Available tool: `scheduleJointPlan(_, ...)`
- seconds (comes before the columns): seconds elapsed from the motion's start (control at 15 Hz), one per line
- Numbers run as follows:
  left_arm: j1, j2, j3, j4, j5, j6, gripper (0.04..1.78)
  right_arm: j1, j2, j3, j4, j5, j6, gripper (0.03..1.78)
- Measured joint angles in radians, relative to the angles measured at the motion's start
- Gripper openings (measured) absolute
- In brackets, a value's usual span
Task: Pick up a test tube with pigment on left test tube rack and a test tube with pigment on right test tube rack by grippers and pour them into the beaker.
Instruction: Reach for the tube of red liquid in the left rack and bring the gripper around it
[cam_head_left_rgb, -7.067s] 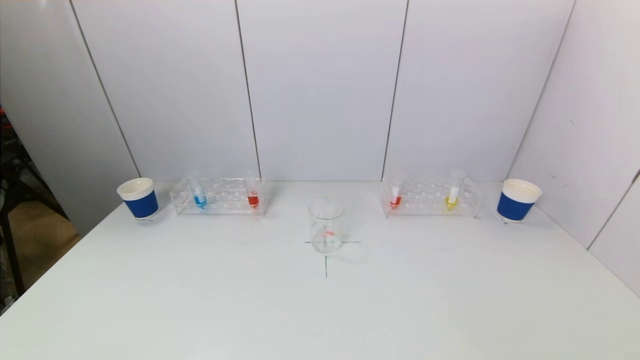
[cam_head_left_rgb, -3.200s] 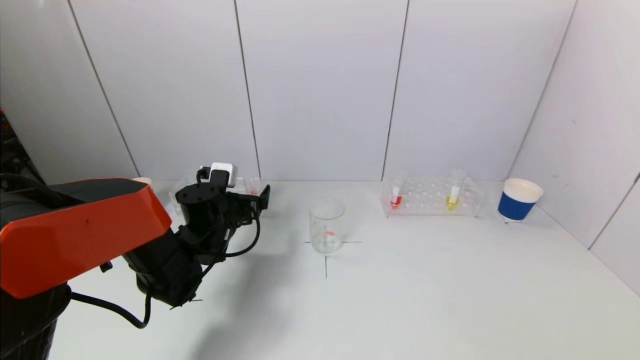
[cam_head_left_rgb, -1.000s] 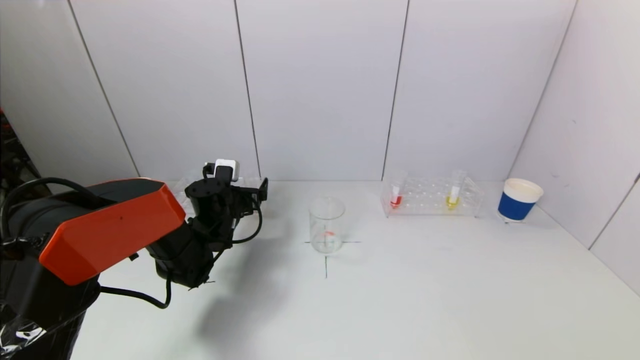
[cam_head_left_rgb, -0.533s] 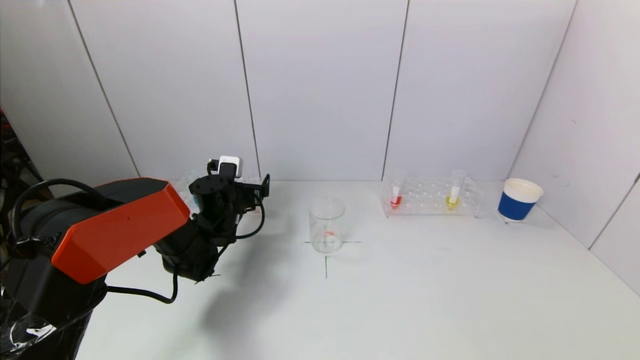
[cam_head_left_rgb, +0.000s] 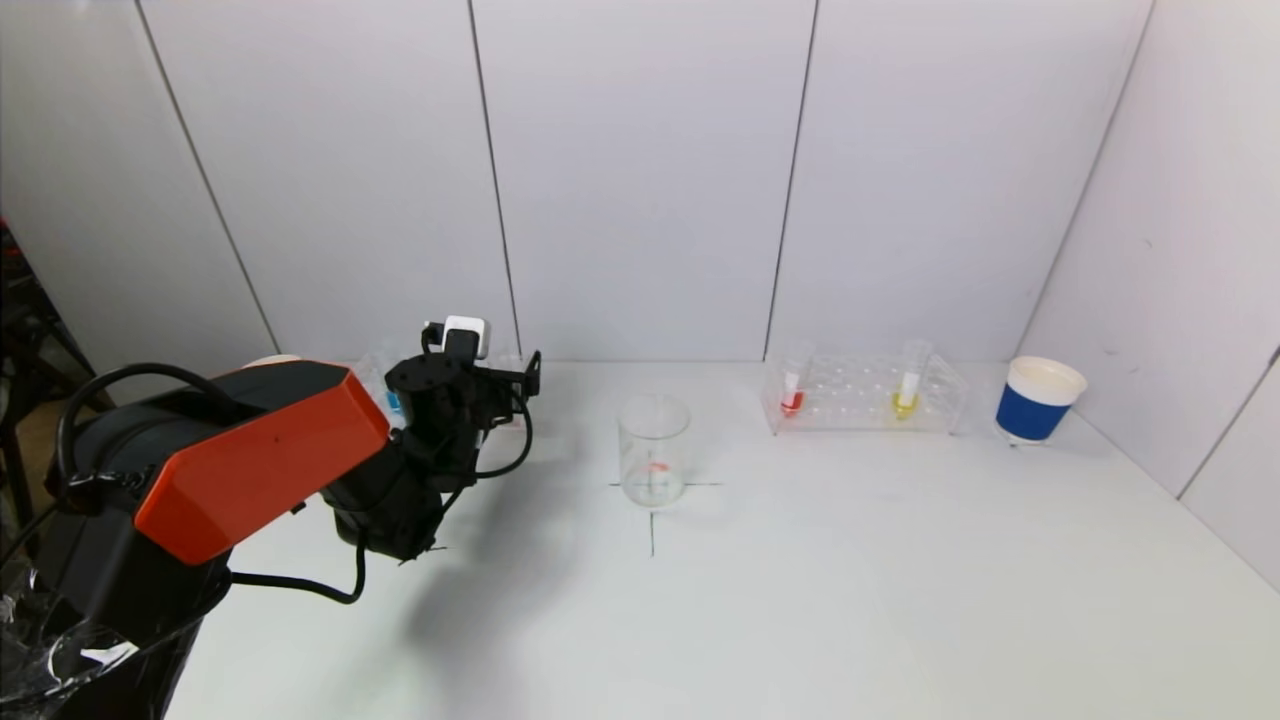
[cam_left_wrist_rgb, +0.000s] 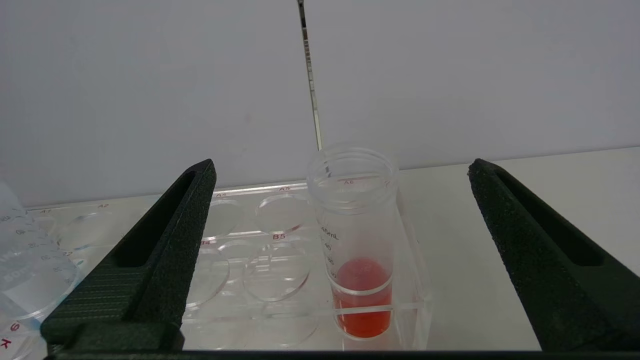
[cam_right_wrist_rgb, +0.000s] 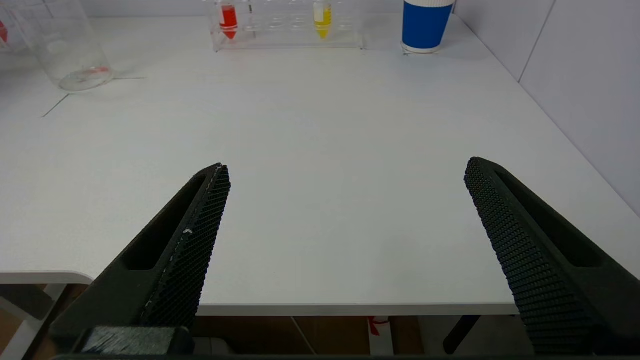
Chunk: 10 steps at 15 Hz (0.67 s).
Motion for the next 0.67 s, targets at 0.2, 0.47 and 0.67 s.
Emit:
scheduleJointPlan(0.2, 0.001, 0.010, -0.003, 0.000, 0.000, -0.001, 1.76, 0.000, 0.000, 0.000, 0.000, 0.000, 0.000, 1.71)
scheduleJointPlan(0.47, 0.001, 0.013, -0.001, -0.001, 0.002, -0.001, 1.76, 0.000, 0.000, 0.000, 0.000, 0.000, 0.000, 1.71)
scheduleJointPlan(0.67, 0.000, 0.016, -0.001, -0.003, 0.002, -0.002, 1.76, 0.000, 0.000, 0.000, 0.000, 0.000, 0.000, 1.71)
